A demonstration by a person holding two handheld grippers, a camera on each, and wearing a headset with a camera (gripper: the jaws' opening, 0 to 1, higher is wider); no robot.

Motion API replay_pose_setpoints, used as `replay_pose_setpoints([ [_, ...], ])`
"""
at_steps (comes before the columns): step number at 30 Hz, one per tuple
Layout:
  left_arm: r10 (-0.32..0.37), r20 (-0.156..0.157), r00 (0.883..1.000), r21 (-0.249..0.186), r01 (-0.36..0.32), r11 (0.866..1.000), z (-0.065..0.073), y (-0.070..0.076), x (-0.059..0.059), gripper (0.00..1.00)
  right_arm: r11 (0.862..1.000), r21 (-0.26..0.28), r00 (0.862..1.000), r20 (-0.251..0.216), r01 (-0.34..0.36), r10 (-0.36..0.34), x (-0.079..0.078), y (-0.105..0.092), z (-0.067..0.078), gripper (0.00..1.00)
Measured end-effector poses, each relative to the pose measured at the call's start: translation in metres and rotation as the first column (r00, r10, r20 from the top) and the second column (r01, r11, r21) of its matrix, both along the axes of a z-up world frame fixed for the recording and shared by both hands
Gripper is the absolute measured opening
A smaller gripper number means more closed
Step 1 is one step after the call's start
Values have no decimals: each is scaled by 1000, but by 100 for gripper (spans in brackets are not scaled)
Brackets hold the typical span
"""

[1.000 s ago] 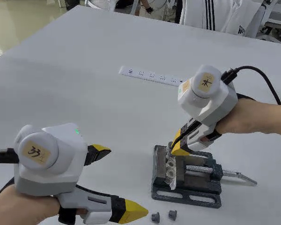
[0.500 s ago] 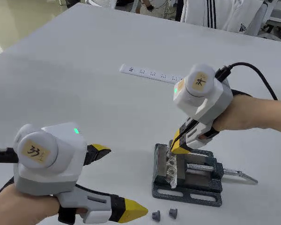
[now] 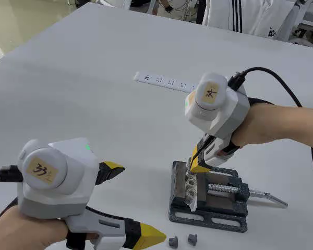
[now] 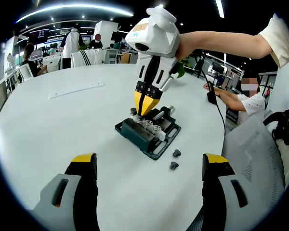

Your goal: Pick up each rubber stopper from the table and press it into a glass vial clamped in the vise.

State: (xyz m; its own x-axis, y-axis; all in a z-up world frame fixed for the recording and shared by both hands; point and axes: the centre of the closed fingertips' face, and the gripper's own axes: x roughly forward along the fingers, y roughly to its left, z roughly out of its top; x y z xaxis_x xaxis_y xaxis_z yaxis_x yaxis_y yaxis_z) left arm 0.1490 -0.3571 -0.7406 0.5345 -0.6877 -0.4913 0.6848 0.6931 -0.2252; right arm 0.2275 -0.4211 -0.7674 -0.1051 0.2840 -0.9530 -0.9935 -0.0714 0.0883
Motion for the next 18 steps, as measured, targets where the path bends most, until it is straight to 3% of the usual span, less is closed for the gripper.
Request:
replay_pose_setpoints([
  [14, -13, 10, 1000, 14, 13, 1000, 3, 0, -1, 90, 996, 61, 998, -26, 66, -65, -2, 1, 1, 0],
  [18, -17, 12, 1000, 15, 17, 1000, 4, -1, -1, 90, 993, 80, 996, -36, 82, -79, -7, 0, 3, 6],
])
